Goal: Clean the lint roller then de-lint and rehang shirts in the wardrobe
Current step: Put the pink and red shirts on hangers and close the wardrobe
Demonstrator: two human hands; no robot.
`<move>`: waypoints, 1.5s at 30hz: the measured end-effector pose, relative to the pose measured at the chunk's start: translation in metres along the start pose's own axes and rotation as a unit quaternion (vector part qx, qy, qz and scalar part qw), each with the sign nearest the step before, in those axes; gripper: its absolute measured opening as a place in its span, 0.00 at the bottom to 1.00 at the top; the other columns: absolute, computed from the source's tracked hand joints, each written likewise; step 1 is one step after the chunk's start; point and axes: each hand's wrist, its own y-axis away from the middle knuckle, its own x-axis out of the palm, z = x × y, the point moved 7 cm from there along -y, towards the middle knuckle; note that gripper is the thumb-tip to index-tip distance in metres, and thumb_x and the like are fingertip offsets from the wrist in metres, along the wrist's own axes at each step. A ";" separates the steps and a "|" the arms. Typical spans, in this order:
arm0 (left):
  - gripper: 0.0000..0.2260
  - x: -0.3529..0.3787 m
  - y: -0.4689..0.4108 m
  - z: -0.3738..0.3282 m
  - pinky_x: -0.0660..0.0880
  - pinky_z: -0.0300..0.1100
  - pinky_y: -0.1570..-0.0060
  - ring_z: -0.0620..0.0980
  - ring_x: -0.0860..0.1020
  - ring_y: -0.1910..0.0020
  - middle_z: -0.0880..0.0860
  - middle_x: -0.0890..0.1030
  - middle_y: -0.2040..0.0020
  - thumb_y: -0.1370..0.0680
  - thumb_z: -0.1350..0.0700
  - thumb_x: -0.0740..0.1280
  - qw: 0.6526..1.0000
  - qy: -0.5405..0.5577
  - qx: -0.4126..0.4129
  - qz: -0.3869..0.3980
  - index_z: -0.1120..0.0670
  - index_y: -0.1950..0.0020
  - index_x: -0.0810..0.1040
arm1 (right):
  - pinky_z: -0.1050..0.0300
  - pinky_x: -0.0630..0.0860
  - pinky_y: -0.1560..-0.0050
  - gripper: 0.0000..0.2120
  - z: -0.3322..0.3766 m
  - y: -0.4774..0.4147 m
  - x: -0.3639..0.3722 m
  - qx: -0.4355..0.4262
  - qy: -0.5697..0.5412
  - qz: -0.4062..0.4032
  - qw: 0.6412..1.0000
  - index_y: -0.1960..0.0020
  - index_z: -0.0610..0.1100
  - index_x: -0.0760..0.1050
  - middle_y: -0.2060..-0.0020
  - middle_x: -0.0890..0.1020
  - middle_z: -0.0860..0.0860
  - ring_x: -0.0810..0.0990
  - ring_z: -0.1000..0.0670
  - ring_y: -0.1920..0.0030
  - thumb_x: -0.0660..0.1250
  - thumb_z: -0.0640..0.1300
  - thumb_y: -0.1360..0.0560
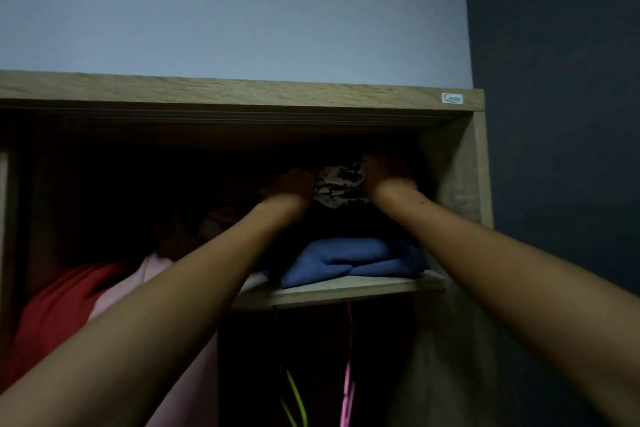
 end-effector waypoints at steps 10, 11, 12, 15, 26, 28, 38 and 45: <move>0.12 0.047 0.028 -0.018 0.70 0.35 0.55 0.46 0.76 0.51 0.49 0.77 0.46 0.18 0.48 0.62 0.976 0.141 0.059 0.154 0.50 0.37 0.75 | 0.52 0.78 0.44 0.22 -0.020 0.054 0.038 0.014 0.001 0.291 0.956 0.35 0.45 0.75 0.42 0.80 0.46 0.80 0.45 0.46 0.68 0.54 0.25; 0.12 0.042 0.030 -0.015 0.69 0.35 0.58 0.45 0.75 0.54 0.48 0.77 0.48 0.18 0.46 0.61 0.974 0.159 0.051 0.151 0.50 0.38 0.76 | 0.53 0.77 0.45 0.25 -0.019 0.054 0.028 0.008 -0.036 0.292 0.956 0.32 0.47 0.73 0.42 0.79 0.48 0.80 0.46 0.46 0.69 0.57 0.26; 0.13 0.039 0.031 -0.013 0.68 0.37 0.58 0.44 0.74 0.55 0.48 0.76 0.48 0.17 0.44 0.60 0.974 0.171 0.047 0.139 0.48 0.38 0.75 | 0.54 0.77 0.44 0.29 -0.016 0.054 0.015 -0.003 -0.075 0.279 0.957 0.29 0.50 0.70 0.39 0.78 0.48 0.79 0.46 0.44 0.69 0.58 0.26; 0.19 0.041 0.037 -0.011 0.69 0.44 0.47 0.50 0.76 0.46 0.52 0.78 0.39 0.16 0.43 0.54 0.976 0.180 0.044 0.117 0.51 0.32 0.74 | 0.53 0.72 0.33 0.28 -0.002 0.052 0.003 -0.034 -0.194 0.202 0.959 0.25 0.53 0.66 0.30 0.74 0.49 0.75 0.47 0.34 0.65 0.57 0.23; 0.23 0.057 0.065 0.004 0.66 0.48 0.31 0.58 0.68 0.29 0.59 0.69 0.25 0.17 0.47 0.56 0.990 0.099 0.065 0.083 0.50 0.22 0.61 | 0.35 0.62 0.29 0.31 0.001 0.078 0.059 0.010 -0.048 0.217 0.975 0.28 0.57 0.69 0.28 0.73 0.43 0.71 0.38 0.30 0.43 0.68 0.23; 0.22 0.050 0.077 0.020 0.68 0.50 0.33 0.59 0.70 0.31 0.59 0.72 0.28 0.17 0.45 0.56 0.994 0.093 0.042 0.043 0.51 0.25 0.65 | 0.35 0.63 0.30 0.26 0.010 0.077 0.052 0.014 -0.064 0.167 0.984 0.31 0.52 0.72 0.33 0.76 0.41 0.73 0.37 0.33 0.51 0.62 0.22; 0.32 0.006 0.144 0.173 0.68 0.53 0.35 0.62 0.70 0.32 0.62 0.71 0.30 0.25 0.38 0.66 0.949 -0.139 -0.282 0.017 0.58 0.29 0.70 | 0.46 0.68 0.43 0.12 0.120 0.102 0.029 -0.130 -0.131 0.015 0.983 0.44 0.49 0.74 0.46 0.79 0.47 0.75 0.42 0.42 0.60 0.55 0.21; 0.37 0.020 0.144 0.194 0.73 0.52 0.39 0.64 0.75 0.35 0.61 0.73 0.31 0.26 0.39 0.69 0.953 -0.048 -0.295 0.050 0.57 0.23 0.64 | 0.54 0.71 0.56 0.09 0.167 0.118 0.061 -0.132 -0.224 0.081 0.962 0.55 0.47 0.75 0.55 0.83 0.46 0.80 0.42 0.52 0.64 0.53 0.23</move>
